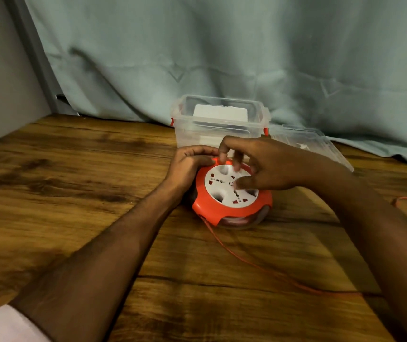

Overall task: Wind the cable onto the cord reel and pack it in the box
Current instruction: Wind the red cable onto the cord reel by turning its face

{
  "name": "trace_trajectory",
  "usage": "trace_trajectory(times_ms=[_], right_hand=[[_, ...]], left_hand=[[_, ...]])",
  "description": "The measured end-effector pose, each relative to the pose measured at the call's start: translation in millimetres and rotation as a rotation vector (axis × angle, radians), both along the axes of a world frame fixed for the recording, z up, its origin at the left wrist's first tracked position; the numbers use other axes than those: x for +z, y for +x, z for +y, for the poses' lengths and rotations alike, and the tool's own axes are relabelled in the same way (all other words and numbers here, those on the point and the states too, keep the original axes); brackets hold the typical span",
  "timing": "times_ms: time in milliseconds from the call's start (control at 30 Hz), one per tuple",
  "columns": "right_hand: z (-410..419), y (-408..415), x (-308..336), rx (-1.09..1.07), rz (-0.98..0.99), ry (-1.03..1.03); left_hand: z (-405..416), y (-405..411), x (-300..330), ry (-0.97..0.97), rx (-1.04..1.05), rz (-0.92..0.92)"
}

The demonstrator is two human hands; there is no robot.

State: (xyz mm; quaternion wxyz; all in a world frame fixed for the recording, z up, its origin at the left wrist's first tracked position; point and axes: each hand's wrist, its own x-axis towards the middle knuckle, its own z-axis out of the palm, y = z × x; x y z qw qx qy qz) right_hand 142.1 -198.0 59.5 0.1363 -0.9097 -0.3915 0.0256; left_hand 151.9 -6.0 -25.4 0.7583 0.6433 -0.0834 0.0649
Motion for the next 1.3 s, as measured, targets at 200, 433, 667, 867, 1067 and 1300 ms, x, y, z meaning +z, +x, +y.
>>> trace_trajectory(times_ms=[200, 433, 667, 867, 1067, 1300], right_hand=[[1.7, -2.3, -0.9, 0.064, 0.124, -0.136], [3.6, -3.9, -2.1, 0.078, 0.094, -0.117], [4.9, -6.3, -3.0, 0.051, 0.078, -0.163], [2.9, -8.6, -0.7, -0.001, -0.027, -0.191], [6.4, -8.7, -3.5, -0.071, -0.137, -0.167], [10.9, -9.2, -6.7, -0.153, -0.102, -0.145]], left_hand=[[1.5, 3.1, -0.5, 0.028, 0.027, 0.021], [2.5, 3.8, -1.7, 0.027, 0.026, 0.017], [2.4, 5.1, -1.5, 0.025, 0.015, 0.024], [1.2, 5.0, -1.1, 0.010, 0.010, 0.027], [0.8, 3.3, -1.1, 0.045, -0.009, 0.008], [1.4, 2.9, -1.4, 0.043, -0.013, 0.013]])
